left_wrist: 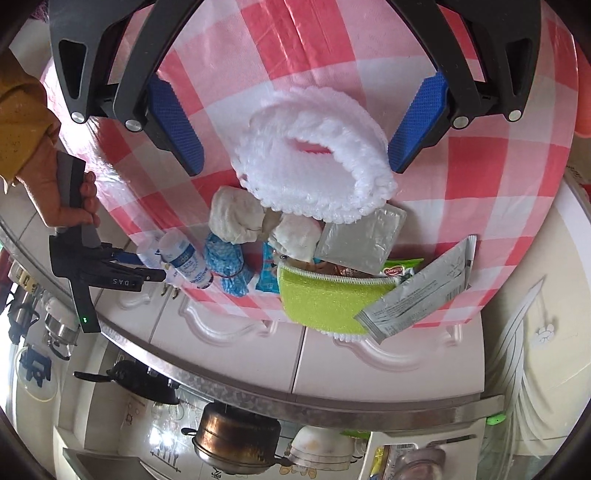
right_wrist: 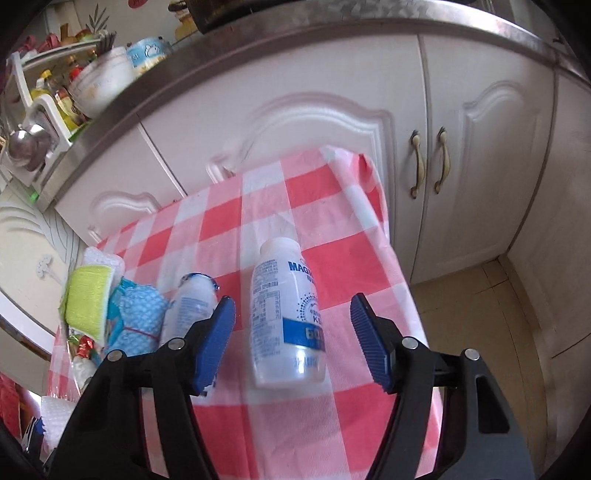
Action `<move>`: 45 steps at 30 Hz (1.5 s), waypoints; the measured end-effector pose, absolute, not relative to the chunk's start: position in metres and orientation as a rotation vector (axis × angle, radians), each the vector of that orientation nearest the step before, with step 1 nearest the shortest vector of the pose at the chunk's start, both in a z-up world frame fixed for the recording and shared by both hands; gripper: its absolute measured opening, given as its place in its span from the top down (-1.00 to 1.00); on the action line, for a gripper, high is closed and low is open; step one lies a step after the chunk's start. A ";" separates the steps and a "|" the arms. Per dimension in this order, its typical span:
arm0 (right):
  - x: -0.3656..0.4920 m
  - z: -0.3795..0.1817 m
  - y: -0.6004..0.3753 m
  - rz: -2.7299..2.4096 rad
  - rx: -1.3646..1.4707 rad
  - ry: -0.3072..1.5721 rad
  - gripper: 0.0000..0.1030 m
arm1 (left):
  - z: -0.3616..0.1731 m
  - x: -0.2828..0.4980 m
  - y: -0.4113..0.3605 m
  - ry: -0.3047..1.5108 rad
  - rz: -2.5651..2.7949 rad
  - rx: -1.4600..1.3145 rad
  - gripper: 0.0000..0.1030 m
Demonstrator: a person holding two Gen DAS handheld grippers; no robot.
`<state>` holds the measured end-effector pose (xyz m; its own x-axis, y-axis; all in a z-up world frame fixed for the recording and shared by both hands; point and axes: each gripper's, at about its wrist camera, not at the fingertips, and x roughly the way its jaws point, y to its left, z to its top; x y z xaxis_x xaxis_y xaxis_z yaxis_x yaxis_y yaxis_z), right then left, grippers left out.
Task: Collect trash
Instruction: 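Grasp the white foam net with the left tool while the right tool grasps a white bottle, then carry the foam net to the pink bucket and open the left tool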
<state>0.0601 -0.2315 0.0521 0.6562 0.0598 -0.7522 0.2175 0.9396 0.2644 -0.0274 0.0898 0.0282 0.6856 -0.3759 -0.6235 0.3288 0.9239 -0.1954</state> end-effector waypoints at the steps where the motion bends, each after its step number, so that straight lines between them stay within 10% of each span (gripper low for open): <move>1: 0.062 0.049 -0.230 -0.091 0.340 0.863 -0.22 | 0.028 -0.025 0.090 0.715 -0.395 -0.074 -0.91; 8: 0.067 0.038 -0.226 -0.086 0.341 0.881 0.15 | 0.027 -0.013 0.090 0.727 -0.371 -0.085 -0.80; 11: 0.062 0.038 -0.226 -0.080 0.359 0.867 0.15 | 0.025 -0.009 0.092 0.745 -0.356 -0.098 -0.33; 21: 0.030 0.059 -0.222 -0.042 0.442 0.756 0.15 | 0.027 -0.013 0.105 0.751 -0.344 -0.144 0.27; 45: -0.031 0.079 -0.008 0.532 0.405 0.866 0.15 | 0.059 -0.119 0.292 0.634 0.025 -0.270 0.29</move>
<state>-0.0312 -0.0084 0.0787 0.5329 0.5909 -0.6057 -0.2736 0.7976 0.5375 -0.1193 0.2922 0.0590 0.8065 -0.0594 -0.5883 -0.1049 0.9648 -0.2412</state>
